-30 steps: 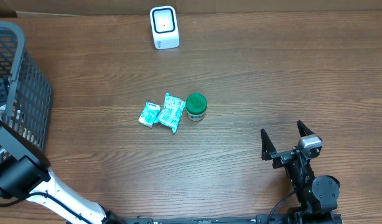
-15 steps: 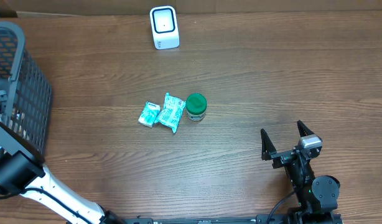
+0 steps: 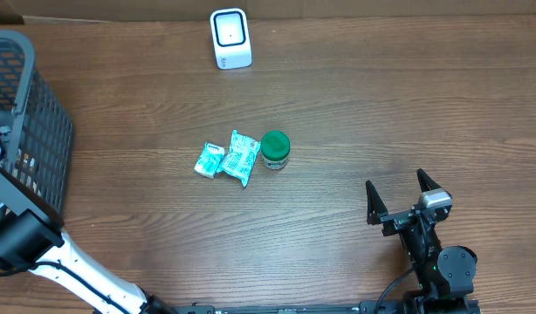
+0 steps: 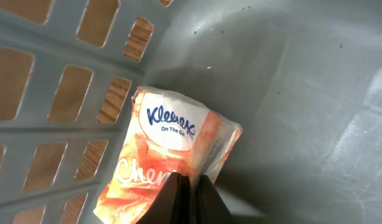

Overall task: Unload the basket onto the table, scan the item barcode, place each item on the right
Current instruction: 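Reach the left gripper back into the basket and grasp the orange Kleenex pack, then carry the orange Kleenex pack out and set it left of the others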

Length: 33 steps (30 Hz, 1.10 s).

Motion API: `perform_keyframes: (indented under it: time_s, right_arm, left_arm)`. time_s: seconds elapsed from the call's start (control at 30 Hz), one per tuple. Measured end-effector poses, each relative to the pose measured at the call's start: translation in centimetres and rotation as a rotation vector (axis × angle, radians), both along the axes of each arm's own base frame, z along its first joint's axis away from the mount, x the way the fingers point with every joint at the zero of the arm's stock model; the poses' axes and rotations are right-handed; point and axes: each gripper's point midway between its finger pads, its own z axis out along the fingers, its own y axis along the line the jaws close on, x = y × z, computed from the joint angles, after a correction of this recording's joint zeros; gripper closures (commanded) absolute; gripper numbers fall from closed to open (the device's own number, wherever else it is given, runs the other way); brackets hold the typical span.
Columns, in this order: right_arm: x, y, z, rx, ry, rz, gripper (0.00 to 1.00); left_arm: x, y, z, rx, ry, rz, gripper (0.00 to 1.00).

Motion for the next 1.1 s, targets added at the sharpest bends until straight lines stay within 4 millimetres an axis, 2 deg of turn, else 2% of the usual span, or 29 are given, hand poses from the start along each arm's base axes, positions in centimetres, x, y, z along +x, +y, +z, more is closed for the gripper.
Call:
perform_keyframes:
  time_s: [0.1, 0.13, 0.23, 0.37, 0.4, 0.5, 0.6, 0.67, 0.83, 0.87, 0.97, 1.07, 1.1]
  right_arm:
    - [0.0, 0.0, 0.0, 0.000, 0.000, 0.000, 0.00]
    - [0.0, 0.0, 0.0, 0.000, 0.000, 0.000, 0.00]
    - [0.0, 0.0, 0.0, 0.000, 0.000, 0.000, 0.00]
    - [0.0, 0.0, 0.0, 0.000, 0.000, 0.000, 0.00]
    - [0.0, 0.0, 0.0, 0.000, 0.000, 0.000, 0.00]
    - [0.0, 0.0, 0.0, 0.000, 0.000, 0.000, 0.00]
    - [0.0, 0.0, 0.0, 0.000, 0.000, 0.001, 0.00]
    - [0.0, 0.0, 0.0, 0.000, 0.000, 0.000, 0.00]
    - [0.0, 0.0, 0.0, 0.000, 0.000, 0.000, 0.00]
    - [0.0, 0.0, 0.0, 0.000, 0.000, 0.000, 0.00]
    - [0.0, 0.0, 0.0, 0.000, -0.001, 0.000, 0.00]
    - [0.0, 0.0, 0.0, 0.000, 0.000, 0.000, 0.00]
    - [0.0, 0.0, 0.0, 0.000, 0.000, 0.000, 0.00]
  left_arm:
    - [0.3, -0.4, 1.6, 0.013, -0.030, 0.026, 0.96]
    - [0.6, -0.6, 2.7, 0.021, -0.051, 0.033, 0.96]
    - [1.3, -1.2, 7.9, 0.072, -0.149, 0.056, 0.96]
    - [1.3, -3.0, 17.6, 0.161, -0.329, 0.075, 0.96]
    - [1.0, -3.7, 20.1, 0.182, -0.373, 0.077, 0.96]
    - [0.0, -6.1, 25.9, 0.219, -0.480, 0.078, 0.96]
    - [-1.2, -9.3, 30.1, 0.215, -0.565, 0.076, 0.96]
    - [-1.8, -11.7, 31.4, 0.187, -0.590, 0.063, 0.96]
    - [-2.8, -21.5, 32.0, -0.017, -0.591, -0.058, 0.96]
    - [-3.0, -24.2, 31.7, -0.084, -0.578, -0.102, 0.96]
    - [-3.3, -30.2, 30.5, -0.223, -0.525, -0.213, 0.96]
    - [-3.1, -36.0, 28.7, -0.327, -0.443, -0.336, 0.96]
    - [-3.0, -37.2, 28.1, -0.346, -0.421, -0.362, 0.96]
